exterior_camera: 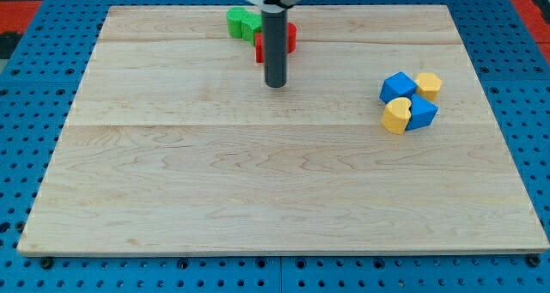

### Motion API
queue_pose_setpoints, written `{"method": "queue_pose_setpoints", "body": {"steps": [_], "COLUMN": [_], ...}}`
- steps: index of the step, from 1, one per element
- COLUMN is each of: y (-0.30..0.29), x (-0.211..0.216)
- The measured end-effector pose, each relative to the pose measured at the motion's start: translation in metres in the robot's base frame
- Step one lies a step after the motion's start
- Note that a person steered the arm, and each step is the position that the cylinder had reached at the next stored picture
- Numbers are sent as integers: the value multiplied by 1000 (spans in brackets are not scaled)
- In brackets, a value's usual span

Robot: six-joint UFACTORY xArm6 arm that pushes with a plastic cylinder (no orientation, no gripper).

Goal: Slide the arm diagonally in between the red circle and the blue cube

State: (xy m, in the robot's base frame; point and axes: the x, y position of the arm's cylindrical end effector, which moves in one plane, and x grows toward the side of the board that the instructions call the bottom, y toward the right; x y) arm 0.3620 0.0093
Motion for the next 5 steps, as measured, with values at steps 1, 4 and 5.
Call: {"method": "queue_pose_setpoints", "body": {"steps": [1, 4, 5], "y": [33, 76, 76], "x": [-12, -41, -37]}}
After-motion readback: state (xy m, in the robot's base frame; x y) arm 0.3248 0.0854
